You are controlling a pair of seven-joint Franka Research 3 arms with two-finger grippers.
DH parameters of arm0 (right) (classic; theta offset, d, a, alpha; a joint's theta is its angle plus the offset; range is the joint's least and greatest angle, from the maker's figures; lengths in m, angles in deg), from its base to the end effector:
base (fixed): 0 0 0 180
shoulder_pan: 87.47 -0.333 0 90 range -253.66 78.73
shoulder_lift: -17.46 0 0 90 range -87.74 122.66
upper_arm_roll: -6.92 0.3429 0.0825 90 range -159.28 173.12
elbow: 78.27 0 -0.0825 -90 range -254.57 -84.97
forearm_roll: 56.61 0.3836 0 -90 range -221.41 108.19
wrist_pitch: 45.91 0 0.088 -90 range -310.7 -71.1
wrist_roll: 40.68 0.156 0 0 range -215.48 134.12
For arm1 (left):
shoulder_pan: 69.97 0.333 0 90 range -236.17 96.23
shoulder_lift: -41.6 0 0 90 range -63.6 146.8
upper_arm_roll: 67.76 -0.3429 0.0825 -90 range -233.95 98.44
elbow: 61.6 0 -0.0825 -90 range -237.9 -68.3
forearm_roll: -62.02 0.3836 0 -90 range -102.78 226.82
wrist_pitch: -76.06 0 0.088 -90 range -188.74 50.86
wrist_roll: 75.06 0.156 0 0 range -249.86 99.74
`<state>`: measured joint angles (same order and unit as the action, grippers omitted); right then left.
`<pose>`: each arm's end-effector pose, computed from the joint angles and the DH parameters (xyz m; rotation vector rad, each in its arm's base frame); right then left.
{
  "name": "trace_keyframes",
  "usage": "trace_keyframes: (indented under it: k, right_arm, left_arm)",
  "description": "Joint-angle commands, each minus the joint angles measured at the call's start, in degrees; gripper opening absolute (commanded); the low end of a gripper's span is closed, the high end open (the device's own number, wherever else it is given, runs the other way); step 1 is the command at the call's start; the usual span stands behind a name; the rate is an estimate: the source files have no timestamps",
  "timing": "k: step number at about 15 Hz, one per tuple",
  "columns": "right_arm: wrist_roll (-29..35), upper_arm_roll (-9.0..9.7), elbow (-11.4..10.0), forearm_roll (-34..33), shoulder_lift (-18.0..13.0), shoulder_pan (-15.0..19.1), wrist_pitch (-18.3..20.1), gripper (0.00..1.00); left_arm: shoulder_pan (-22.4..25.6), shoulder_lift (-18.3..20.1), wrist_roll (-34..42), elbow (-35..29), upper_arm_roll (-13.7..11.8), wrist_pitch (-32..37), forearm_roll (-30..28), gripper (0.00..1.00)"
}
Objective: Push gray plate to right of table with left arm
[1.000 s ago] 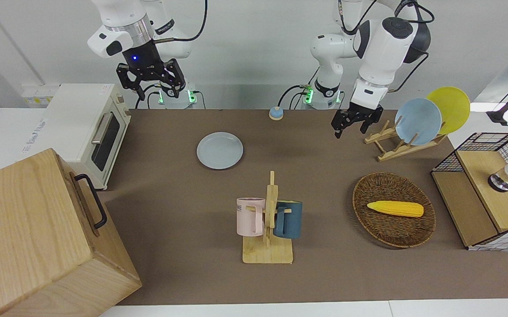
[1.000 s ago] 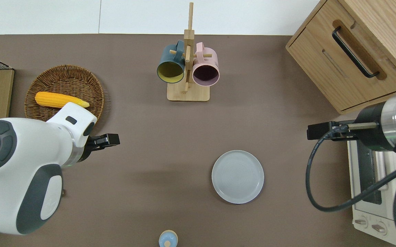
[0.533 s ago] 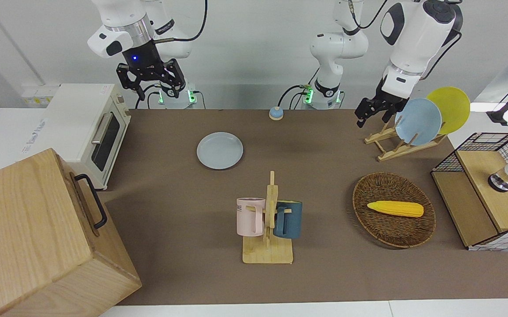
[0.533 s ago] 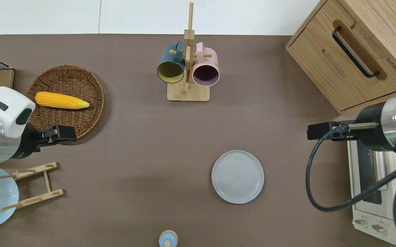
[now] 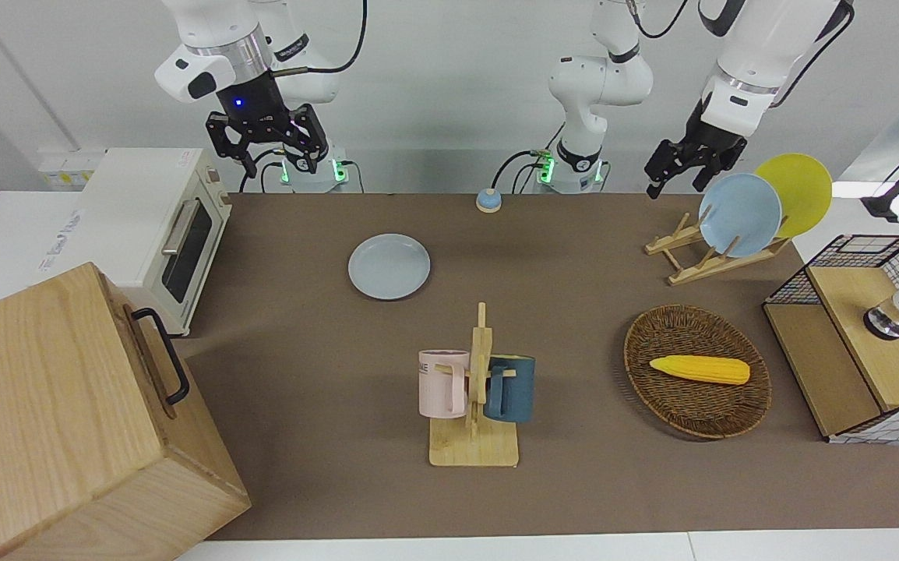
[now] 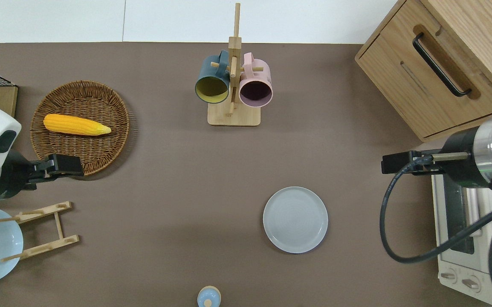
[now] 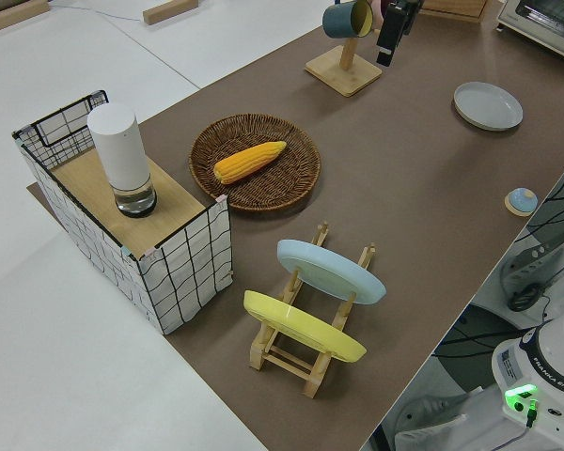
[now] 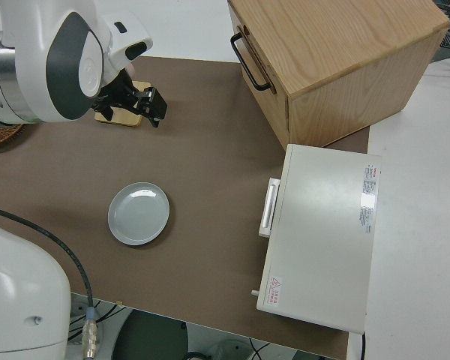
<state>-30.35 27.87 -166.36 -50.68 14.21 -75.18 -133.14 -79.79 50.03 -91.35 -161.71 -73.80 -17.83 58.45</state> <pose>0.5236 0.1025 0.6430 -3.0531 0.0341 -0.0362 0.5099 -0.0394 0.6030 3.0397 0.3366 0.0361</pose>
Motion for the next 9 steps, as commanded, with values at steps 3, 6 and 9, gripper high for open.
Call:
trace_keyframes:
  k: [3, 6, 9]
  right_arm:
    - [0.12, 0.23, 0.81, 0.92, 0.36, 0.37, 0.31, 0.996]
    - [0.12, 0.23, 0.81, 0.92, 0.36, 0.37, 0.31, 0.996]
    - [0.12, 0.23, 0.81, 0.92, 0.36, 0.37, 0.31, 0.996]
  left_arm:
    - [-1.70, -0.70, -0.15, 1.41, -0.72, 1.60, 1.10, 0.99]
    - [-1.61, -0.70, -0.24, 1.41, -1.16, 1.51, 1.10, 0.99]
    - [-1.52, -0.70, -0.41, 1.41, -1.33, 1.34, 1.10, 0.99]
